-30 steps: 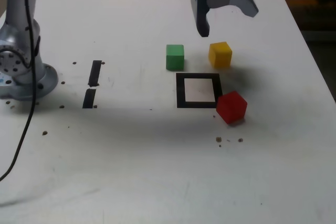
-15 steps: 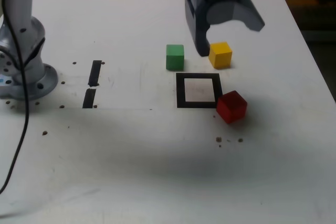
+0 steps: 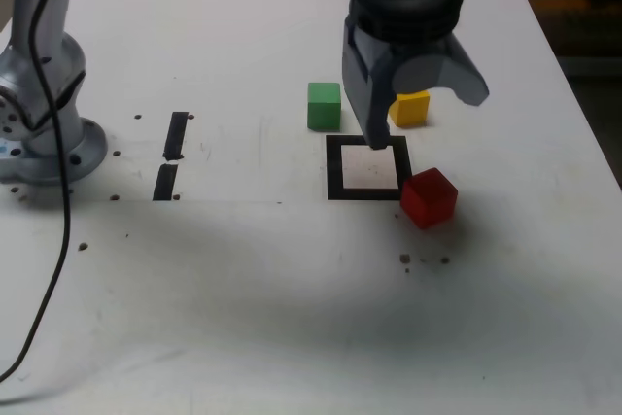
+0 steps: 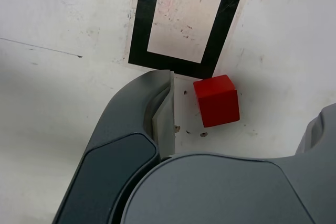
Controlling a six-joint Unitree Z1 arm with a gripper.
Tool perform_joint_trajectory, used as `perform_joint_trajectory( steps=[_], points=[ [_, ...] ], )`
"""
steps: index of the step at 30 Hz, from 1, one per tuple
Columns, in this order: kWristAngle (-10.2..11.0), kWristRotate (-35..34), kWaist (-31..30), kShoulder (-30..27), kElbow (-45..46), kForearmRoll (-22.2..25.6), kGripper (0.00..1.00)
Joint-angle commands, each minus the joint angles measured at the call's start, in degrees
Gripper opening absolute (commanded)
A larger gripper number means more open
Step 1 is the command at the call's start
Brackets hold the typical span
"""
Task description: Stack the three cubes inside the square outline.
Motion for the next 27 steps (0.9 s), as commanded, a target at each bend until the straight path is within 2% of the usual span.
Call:
perform_joint_trajectory(
  steps=[1, 12, 27],
  points=[
    [-0.6, -0.1, 0.0, 1.4, -0.8, -0.2, 0.93],
    [-3.5, -1.8, -0.9, 5.3, -2.4, -1.2, 0.93],
    [-5.3, -3.2, -1.8, 8.7, -3.7, -3.6, 0.93]
  ],
)
